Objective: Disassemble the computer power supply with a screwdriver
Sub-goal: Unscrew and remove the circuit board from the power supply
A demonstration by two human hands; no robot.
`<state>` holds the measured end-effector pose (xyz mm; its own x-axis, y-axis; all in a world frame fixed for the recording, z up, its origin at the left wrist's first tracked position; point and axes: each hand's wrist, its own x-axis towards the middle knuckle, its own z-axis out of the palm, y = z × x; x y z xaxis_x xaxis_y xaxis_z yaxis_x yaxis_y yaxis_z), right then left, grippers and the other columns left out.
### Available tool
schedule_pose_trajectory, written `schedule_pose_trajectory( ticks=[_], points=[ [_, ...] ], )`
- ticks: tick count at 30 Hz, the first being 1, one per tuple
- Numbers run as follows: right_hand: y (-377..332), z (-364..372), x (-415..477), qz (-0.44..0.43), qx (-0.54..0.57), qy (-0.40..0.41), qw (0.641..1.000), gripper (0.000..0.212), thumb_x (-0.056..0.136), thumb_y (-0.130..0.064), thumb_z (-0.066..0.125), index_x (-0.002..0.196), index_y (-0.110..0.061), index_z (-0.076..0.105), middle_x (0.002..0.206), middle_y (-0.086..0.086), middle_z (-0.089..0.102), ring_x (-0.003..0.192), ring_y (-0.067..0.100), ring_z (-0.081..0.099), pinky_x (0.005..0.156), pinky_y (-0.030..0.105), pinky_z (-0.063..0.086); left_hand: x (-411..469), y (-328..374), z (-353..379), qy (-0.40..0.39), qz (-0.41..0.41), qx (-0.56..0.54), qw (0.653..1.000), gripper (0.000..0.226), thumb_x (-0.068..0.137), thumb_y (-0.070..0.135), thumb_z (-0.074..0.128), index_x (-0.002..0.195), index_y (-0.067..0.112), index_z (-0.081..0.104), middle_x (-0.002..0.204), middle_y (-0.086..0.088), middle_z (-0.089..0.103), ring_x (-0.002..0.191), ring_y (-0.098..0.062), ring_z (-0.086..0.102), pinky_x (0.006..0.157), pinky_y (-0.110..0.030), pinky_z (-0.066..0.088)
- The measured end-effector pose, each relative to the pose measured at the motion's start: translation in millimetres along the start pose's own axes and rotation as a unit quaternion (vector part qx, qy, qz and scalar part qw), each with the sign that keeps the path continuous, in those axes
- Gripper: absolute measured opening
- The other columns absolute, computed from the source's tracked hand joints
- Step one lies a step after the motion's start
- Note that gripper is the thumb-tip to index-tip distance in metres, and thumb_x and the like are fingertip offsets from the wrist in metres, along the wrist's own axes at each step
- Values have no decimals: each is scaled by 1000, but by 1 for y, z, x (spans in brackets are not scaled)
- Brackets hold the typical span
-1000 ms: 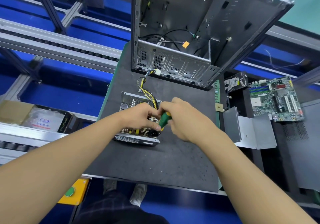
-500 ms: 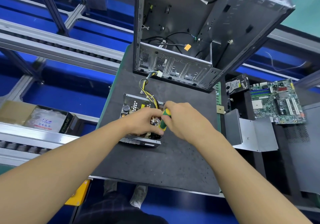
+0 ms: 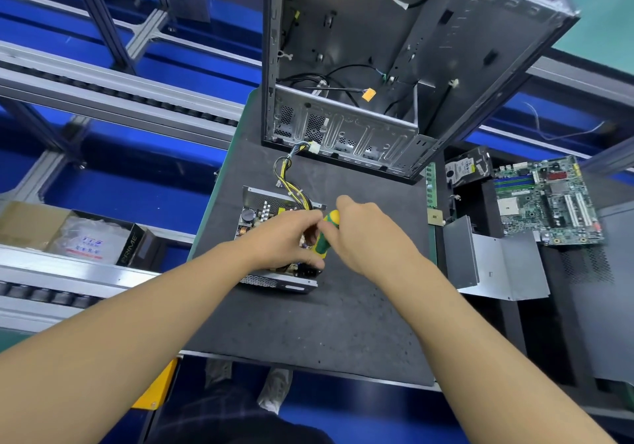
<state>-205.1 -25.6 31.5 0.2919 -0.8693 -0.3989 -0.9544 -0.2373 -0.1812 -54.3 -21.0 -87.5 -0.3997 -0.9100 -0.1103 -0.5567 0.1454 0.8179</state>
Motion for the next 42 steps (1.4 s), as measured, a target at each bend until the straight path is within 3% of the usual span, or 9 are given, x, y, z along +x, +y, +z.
schedule_pose_trajectory(
  ticks=[5,9,16,19,21,26,32,38,42],
  points=[
    [9,-12,2,-17,-6,-31,999,21,96,-25,50,116,-19,51,96,6,54,71,28,52,47,27,31,-9,-4,-1,-11,12,223,975,44,69,62,78,85,30,53,91,14,49,90,-11,50,75,-29,33],
    [9,-14,-1,-29,3,-45,999,24,95,-22,52,119,-26,54,102,5,57,76,27,56,49,27,35,-1,3,6,-66,15,356,932,39,80,62,68,103,30,67,110,7,48,105,-17,43,82,-30,30],
    [10,-19,-2,-57,8,-80,995,34,91,-12,49,113,-38,53,102,0,58,80,25,58,55,30,42,-3,-11,-15,-155,53,274,948,27,99,23,56,125,26,62,130,9,53,118,-18,42,100,-36,35],
    [6,-11,-4,-62,28,-79,995,9,96,-39,51,104,-37,51,101,-3,49,85,24,57,68,35,45,-7,-17,-8,-129,57,265,954,32,98,16,52,127,28,55,131,11,50,117,-16,40,94,-37,34],
    [4,-4,-4,-66,8,-59,996,22,100,-51,42,103,-30,49,100,1,42,82,28,56,68,37,45,-11,-21,-4,-113,53,251,960,36,98,15,48,131,29,53,132,13,51,120,-14,39,98,-41,34],
    [2,7,-5,-75,-61,17,995,10,107,-25,38,117,-23,40,92,6,38,67,31,48,60,39,44,-16,-27,1,-68,56,224,970,30,97,14,43,118,32,55,115,10,59,115,-14,44,96,-41,38],
    [2,-2,-6,-74,-25,-21,997,34,92,-4,52,123,-15,42,114,7,53,93,34,57,73,41,49,-15,-28,3,-37,30,193,980,32,95,17,47,116,37,60,102,10,57,111,-13,49,85,-31,29],
    [1,0,-8,-109,48,-73,990,14,96,-27,51,106,-26,60,109,-1,49,108,24,49,91,41,46,-17,-21,5,-28,38,216,975,26,93,14,45,86,39,42,96,11,51,106,-11,41,87,-38,34],
    [1,6,-7,-127,2,11,992,33,103,-28,45,136,-31,49,111,2,57,106,27,53,79,37,45,-16,-24,7,-30,33,225,973,31,95,15,45,111,36,62,103,11,58,110,-11,43,88,-36,35]
  ],
)
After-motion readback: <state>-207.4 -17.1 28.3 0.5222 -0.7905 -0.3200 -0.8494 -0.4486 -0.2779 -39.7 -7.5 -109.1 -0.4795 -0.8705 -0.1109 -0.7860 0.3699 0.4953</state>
